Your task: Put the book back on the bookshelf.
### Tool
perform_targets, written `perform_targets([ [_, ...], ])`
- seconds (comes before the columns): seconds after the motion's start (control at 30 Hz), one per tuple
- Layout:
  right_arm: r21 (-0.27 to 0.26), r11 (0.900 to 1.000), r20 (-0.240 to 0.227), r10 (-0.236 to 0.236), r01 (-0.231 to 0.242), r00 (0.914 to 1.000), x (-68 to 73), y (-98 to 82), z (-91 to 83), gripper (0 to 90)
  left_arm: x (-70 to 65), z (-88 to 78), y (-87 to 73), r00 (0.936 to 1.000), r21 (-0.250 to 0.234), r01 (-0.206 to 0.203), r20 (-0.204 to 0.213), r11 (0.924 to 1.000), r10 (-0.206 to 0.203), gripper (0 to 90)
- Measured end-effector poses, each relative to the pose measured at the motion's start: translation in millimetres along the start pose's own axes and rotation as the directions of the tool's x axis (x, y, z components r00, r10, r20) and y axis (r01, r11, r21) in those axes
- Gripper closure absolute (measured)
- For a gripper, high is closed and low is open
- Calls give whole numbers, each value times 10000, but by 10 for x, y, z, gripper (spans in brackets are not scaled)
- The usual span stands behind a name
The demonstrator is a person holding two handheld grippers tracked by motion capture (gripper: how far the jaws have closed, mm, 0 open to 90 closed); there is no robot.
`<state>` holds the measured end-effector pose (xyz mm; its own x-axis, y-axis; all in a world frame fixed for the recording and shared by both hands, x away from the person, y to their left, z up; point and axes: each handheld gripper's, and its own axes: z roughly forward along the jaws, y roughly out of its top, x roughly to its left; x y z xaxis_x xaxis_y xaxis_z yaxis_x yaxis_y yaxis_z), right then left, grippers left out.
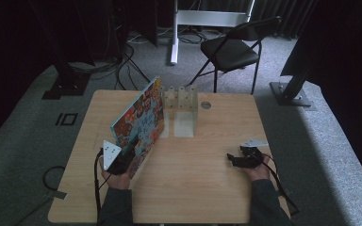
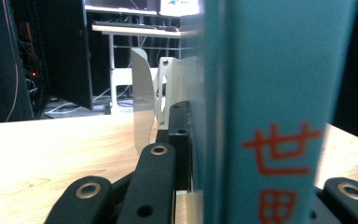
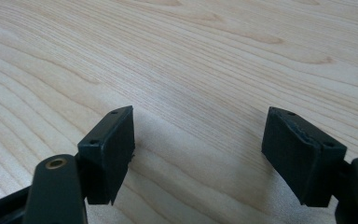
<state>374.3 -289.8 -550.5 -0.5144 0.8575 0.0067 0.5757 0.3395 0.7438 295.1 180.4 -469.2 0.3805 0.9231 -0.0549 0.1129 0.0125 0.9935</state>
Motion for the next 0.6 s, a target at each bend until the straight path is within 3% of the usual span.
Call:
perform_targets([
  [0.6, -5, 10000, 0, -11, 11, 10000, -1, 0, 1, 252, -21, 83, 53, 9993, 7, -294, -248, 9996, 294, 807],
])
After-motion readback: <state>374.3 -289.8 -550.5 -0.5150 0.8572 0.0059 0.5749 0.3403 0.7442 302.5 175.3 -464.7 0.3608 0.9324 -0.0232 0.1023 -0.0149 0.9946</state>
